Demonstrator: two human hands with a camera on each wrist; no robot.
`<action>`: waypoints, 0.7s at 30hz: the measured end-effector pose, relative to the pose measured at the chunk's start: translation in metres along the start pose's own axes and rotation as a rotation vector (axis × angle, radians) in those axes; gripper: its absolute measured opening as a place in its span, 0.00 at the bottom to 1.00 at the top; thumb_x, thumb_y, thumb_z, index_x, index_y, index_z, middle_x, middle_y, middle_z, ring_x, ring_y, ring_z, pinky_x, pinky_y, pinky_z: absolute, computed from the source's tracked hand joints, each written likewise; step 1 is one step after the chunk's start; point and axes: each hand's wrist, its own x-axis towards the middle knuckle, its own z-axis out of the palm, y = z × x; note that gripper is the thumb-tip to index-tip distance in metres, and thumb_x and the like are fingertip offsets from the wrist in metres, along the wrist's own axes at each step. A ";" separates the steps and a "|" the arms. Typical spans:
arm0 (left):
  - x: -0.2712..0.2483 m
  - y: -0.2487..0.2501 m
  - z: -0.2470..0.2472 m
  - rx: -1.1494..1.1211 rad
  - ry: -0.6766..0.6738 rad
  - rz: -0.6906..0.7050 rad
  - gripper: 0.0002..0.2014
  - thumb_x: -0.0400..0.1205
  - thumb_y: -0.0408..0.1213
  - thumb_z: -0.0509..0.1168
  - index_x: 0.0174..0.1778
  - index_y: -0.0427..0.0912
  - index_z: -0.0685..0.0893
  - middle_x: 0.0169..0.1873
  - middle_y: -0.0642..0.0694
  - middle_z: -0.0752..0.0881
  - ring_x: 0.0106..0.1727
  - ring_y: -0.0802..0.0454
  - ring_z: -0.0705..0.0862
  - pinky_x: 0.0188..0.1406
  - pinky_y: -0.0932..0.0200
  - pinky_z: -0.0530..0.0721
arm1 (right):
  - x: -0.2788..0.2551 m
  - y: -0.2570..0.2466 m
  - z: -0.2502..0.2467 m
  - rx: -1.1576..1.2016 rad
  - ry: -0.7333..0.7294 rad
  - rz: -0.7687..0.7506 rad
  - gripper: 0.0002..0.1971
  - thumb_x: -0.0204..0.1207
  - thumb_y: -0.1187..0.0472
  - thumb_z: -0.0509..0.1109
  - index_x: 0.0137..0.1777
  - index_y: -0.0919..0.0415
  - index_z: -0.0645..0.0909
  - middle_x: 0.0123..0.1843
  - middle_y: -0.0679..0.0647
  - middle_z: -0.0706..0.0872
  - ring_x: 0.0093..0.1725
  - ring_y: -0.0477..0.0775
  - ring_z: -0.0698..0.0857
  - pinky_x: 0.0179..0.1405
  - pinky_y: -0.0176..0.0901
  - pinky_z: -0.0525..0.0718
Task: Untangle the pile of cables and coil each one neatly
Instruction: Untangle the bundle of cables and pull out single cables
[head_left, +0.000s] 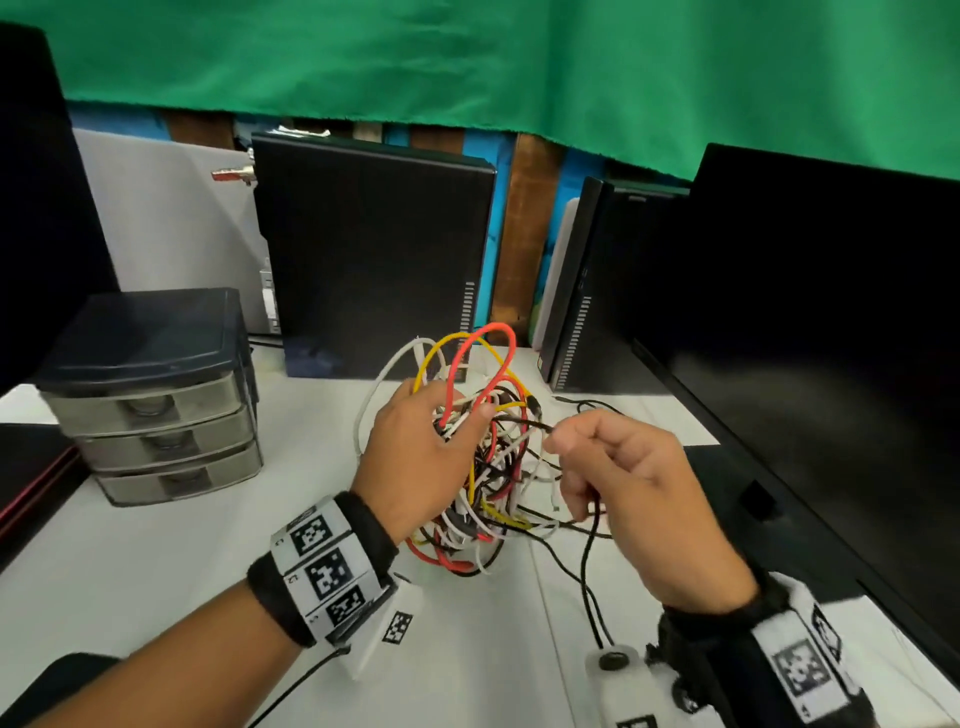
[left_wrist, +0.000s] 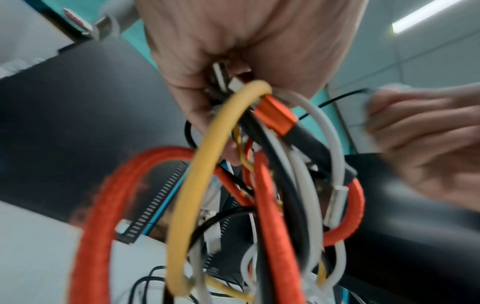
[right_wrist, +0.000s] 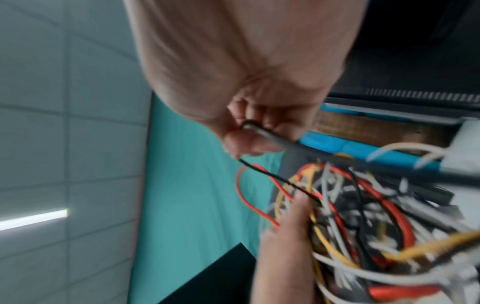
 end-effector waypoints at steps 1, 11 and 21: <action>0.004 -0.003 -0.003 -0.018 0.015 -0.024 0.08 0.82 0.56 0.67 0.47 0.58 0.87 0.48 0.58 0.86 0.51 0.62 0.82 0.51 0.62 0.77 | -0.004 -0.006 -0.004 0.032 -0.021 -0.042 0.09 0.80 0.62 0.71 0.39 0.63 0.86 0.23 0.54 0.76 0.23 0.52 0.74 0.27 0.37 0.75; 0.006 0.003 -0.011 0.043 -0.072 0.076 0.09 0.83 0.57 0.65 0.46 0.57 0.85 0.51 0.53 0.82 0.52 0.60 0.81 0.47 0.69 0.76 | -0.009 -0.019 -0.032 -0.005 -0.253 0.039 0.09 0.76 0.55 0.77 0.42 0.60 0.85 0.27 0.60 0.78 0.21 0.54 0.73 0.25 0.41 0.75; -0.033 0.005 0.020 0.289 -0.285 0.194 0.10 0.83 0.47 0.64 0.57 0.49 0.81 0.63 0.51 0.74 0.45 0.37 0.85 0.42 0.48 0.82 | -0.014 0.026 0.022 0.103 -0.185 0.536 0.23 0.85 0.50 0.65 0.57 0.76 0.77 0.34 0.62 0.87 0.19 0.54 0.79 0.28 0.47 0.86</action>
